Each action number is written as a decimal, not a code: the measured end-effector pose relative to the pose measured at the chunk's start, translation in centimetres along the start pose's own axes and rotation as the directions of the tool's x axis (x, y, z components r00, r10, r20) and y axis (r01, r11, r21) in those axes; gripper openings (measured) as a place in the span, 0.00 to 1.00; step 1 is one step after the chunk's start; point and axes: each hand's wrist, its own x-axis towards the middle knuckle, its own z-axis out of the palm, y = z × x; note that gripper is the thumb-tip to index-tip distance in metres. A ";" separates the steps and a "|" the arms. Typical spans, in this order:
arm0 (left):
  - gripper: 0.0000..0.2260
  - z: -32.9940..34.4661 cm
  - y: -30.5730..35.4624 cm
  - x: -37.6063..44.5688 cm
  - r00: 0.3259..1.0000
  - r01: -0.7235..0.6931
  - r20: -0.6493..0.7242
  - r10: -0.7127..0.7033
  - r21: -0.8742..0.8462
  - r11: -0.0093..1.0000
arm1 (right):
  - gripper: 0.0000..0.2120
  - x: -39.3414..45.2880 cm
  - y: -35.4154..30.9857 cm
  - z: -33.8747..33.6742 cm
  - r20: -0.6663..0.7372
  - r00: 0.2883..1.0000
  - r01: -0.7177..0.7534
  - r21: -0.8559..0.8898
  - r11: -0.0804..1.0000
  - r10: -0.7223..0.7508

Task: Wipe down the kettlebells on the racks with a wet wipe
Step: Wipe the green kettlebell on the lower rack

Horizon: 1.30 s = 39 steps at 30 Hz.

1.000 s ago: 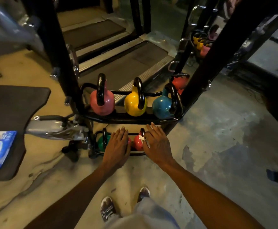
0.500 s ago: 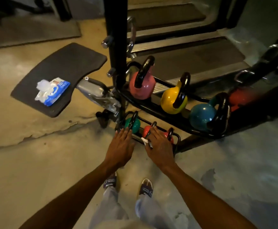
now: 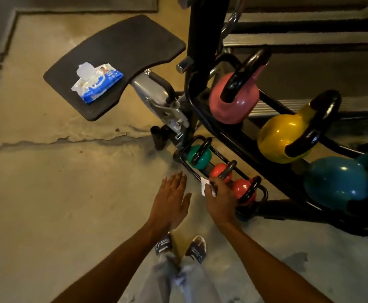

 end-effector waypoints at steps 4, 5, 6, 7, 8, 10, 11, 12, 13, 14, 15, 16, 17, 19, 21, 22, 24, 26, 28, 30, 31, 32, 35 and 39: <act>0.29 4.6 -2.8 3.5 1.000 -0.002 -0.025 0.002 -0.018 1.000 | 0.08 3.8 3.3 4.1 0.001 1.000 -0.009 0.054 0.999 0.009; 0.29 5.9 -3.5 4.3 0.999 -0.006 -0.032 0.005 -0.021 1.000 | 0.08 4.7 4.4 5.1 -0.015 1.000 0.004 0.054 0.999 -0.003; 0.29 7.2 -4.1 5.1 0.999 -0.016 -0.029 0.015 -0.018 1.000 | 0.09 5.7 5.5 6.1 -0.034 0.999 0.014 0.049 0.999 -0.013; 0.29 8.5 -4.7 6.0 0.999 -0.029 -0.024 0.028 -0.016 0.999 | 0.09 6.7 6.6 7.0 -0.046 0.999 0.025 0.035 0.999 -0.023; 0.30 9.9 -5.2 6.8 0.999 -0.040 -0.021 0.039 -0.012 0.999 | 0.10 7.7 7.6 7.8 -0.046 0.998 0.037 0.029 0.999 -0.036; 0.31 12.5 -6.3 8.5 0.998 -0.055 -0.037 0.054 -0.003 0.999 | 0.11 9.6 9.8 9.6 -0.034 0.998 0.046 0.031 0.998 -0.045; 0.31 13.7 -6.9 9.5 0.997 -0.063 -0.048 0.063 -0.003 0.998 | 0.12 10.4 10.9 10.4 -0.032 0.999 0.039 0.034 0.999 -0.038; 0.31 15.0 -7.4 10.6 0.995 -0.073 -0.062 0.072 -0.004 0.997 | 0.13 11.3 11.9 11.2 -0.038 0.999 0.032 0.038 0.999 -0.031; 0.31 16.4 -7.8 11.7 0.993 -0.085 -0.082 0.084 -0.001 0.996 | 0.13 12.2 13.0 12.0 -0.053 0.998 0.037 0.038 0.999 -0.035; 0.30 17.7 -8.2 12.9 0.990 -0.099 -0.104 0.098 0.003 0.995 | 0.13 13.1 14.1 12.7 -0.072 0.996 0.057 0.027 0.998 -0.055; 0.30 19.0 -8.6 14.1 0.987 -0.114 -0.117 0.114 0.003 0.993 | 0.12 13.9 15.1 13.2 -0.097 0.991 0.095 0.005 0.996 -0.094; 0.30 20.3 -9.0 15.2 0.984 -0.130 -0.121 0.129 -0.003 0.991 | 0.12 14.8 16.1 13.8 -0.126 0.982 0.142 -0.015 0.990 -0.142; 0.30 21.6 -9.3 16.3 0.982 -0.145 -0.127 0.143 -0.009 0.989 | 0.11 15.7 17.0 14.2 -0.150 0.968 0.199 -0.030 0.980 -0.201; 0.31 24.0 -9.9 18.5 0.972 -0.183 -0.154 0.178 -0.014 0.983 | 0.11 17.6 18.8 15.0 -0.182 0.929 0.318 -0.057 0.946 -0.323; 0.30 25.8 -10.1 20.8 0.955 -0.226 -0.201 0.220 -0.007 0.974 | 0.14 19.6 20.4 15.7 -0.206 0.887 0.408 -0.067 0.911 -0.412; 0.30 26.5 -10.1 21.9 0.947 -0.237 -0.223 0.231 -0.001 0.971 | 0.15 20.7 21.0 16.0 -0.211 0.871 0.439 -0.070 0.896 -0.444; 0.31 27.4 -10.1 24.0 0.931 -0.257 -0.266 0.251 0.012 0.966 | 0.15 23.1 22.0 16.5 -0.189 0.842 0.491 -0.121 0.863 -0.505; 0.32 28.3 -10.3 25.8 0.902 -0.294 -0.317 0.294 0.050 0.955 | 0.13 25.5 22.9 16.8 -0.133 0.797 0.557 -0.216 0.802 -0.589; 0.33 29.4 -10.9 27.4 0.885 -0.328 -0.318 0.341 0.095 0.940 | 0.12 27.7 23.4 17.2 -0.105 0.753 0.604 -0.280 0.746 -0.650; 0.35 30.6 -11.5 28.5 0.875 -0.344 -0.318 0.365 0.122 0.931 | 0.14 28.9 24.2 17.6 -0.107 0.709 0.643 -0.310 0.701 -0.697; 0.35 31.1 -11.7 29.0 0.863 -0.351 -0.338 0.377 0.138 0.926 | 0.15 29.3 24.5 17.9 -0.111 0.685 0.662 -0.319 0.678 -0.720; 0.34 31.5 -11.9 29.4 0.844 -0.359 -0.366 0.392 0.158 0.920 | 0.15 29.7 24.8 18.1 -0.107 0.661 0.680 -0.334 0.653 -0.743; 0.34 32.3 -12.5 30.7 0.789 -0.373 -0.438 0.431 0.216 0.902 | 0.14 31.3 26.1 18.5 -0.030 0.600 0.733 -0.380 0.564 -0.800; 0.35 33.0 -13.5 31.8 0.742 -0.409 -0.489 0.460 0.213 0.887 | 0.19 31.9 27.4 17.9 0.095 0.555 0.801 -0.330 0.500 -0.827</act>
